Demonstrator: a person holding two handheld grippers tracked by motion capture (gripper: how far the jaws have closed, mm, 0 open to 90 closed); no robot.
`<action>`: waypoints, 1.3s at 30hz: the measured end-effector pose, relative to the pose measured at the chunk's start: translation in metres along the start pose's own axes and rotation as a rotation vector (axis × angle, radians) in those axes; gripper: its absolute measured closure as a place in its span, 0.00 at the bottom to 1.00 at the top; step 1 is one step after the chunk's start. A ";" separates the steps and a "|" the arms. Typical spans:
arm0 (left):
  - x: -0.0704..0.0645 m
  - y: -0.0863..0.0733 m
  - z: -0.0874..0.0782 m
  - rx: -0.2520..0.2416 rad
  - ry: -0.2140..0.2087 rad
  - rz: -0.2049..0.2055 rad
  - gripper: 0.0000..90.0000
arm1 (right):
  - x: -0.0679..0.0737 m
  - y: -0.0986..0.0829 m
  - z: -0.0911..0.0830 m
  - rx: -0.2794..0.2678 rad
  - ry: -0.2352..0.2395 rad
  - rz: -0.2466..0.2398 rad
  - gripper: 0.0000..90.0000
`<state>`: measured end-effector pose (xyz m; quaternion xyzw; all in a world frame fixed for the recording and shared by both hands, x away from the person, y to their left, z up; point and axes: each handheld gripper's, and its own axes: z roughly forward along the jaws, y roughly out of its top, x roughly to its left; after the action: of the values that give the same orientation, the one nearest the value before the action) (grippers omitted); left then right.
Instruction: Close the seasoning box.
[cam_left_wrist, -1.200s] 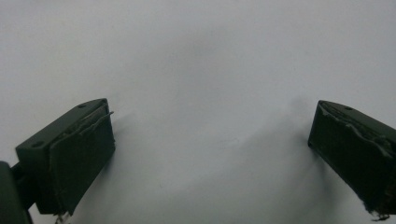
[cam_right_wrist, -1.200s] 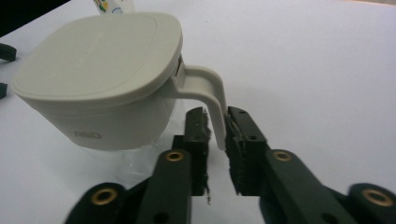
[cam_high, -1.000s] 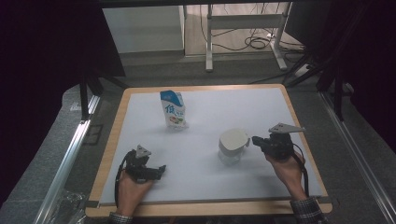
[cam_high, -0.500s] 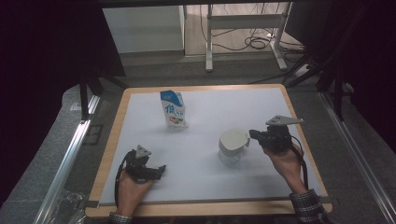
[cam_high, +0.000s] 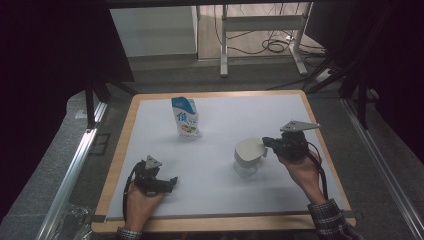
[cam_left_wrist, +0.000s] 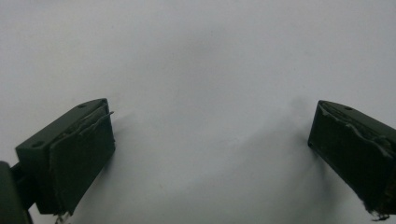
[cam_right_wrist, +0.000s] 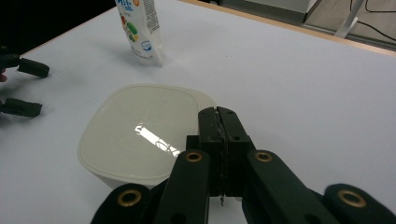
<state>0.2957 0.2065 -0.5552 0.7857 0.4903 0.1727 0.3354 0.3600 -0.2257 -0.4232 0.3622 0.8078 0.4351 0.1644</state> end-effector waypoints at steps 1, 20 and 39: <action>0.000 0.000 0.000 0.000 0.000 0.000 0.00 | 0.001 0.000 0.001 0.002 0.001 -0.002 0.99; 0.000 0.000 0.000 0.000 0.000 -0.006 0.00 | 0.003 0.003 0.011 0.013 -0.010 -0.029 0.99; 0.000 0.000 0.000 0.000 0.000 -0.005 0.00 | 0.001 0.003 0.011 0.014 -0.013 -0.026 1.00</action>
<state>0.2955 0.2062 -0.5553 0.7845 0.4922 0.1720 0.3356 0.3667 -0.2174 -0.4272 0.3557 0.8145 0.4246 0.1728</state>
